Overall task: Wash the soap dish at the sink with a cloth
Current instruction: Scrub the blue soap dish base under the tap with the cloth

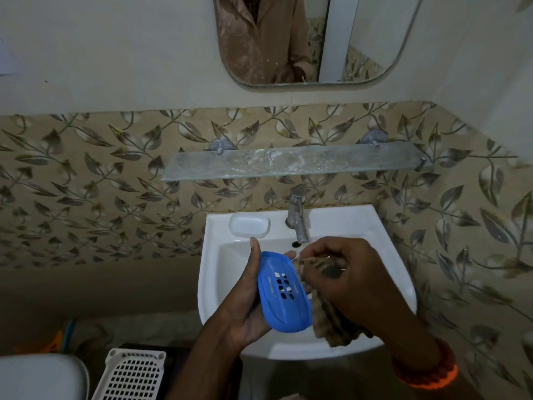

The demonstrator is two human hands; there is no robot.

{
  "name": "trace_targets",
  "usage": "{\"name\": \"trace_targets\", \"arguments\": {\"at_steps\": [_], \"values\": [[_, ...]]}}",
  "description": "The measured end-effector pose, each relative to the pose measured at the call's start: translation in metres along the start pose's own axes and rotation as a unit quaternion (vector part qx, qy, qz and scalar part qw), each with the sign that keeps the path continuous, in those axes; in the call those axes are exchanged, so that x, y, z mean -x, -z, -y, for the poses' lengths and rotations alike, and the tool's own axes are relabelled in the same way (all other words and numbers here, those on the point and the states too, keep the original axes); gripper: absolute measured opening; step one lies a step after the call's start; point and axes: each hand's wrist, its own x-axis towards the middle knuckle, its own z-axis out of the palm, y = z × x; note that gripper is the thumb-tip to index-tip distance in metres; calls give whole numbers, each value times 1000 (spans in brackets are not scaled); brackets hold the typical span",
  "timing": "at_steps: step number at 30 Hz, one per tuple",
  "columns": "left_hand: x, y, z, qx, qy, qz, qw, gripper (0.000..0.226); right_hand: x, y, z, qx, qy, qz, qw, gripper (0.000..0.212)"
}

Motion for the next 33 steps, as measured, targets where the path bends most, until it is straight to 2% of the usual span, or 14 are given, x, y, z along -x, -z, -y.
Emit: {"name": "trace_targets", "arguments": {"at_steps": [3, 12, 18, 23, 26, 30, 33], "values": [[0, 3, -1, 3, 12, 5, 1000, 76, 1, -13, -2, -1, 8, 14, 1000, 13], [0, 3, -7, -90, 14, -60, 994, 81, -16, -20, 2, 96, 51, -33, 994, 9], [12, 1, -6, -97, -17, -55, 994, 64, -19, -25, 3, 119, 90, -58, 987, 10], [13, -9, -10, -115, -42, -93, 988, 54, -8, -36, 6, 129, 190, 6, 973, 13], [13, -9, -15, -109, -40, -109, 987, 56, 6, -40, 6, 111, 236, 49, 964, 16], [11, -14, -13, -139, -20, -68, 988, 52, -18, -28, 7, 135, 168, -20, 976, 9], [11, -18, -15, -134, -5, -53, 990, 49, -18, -29, 7, 156, 175, -41, 971, 9]]}}
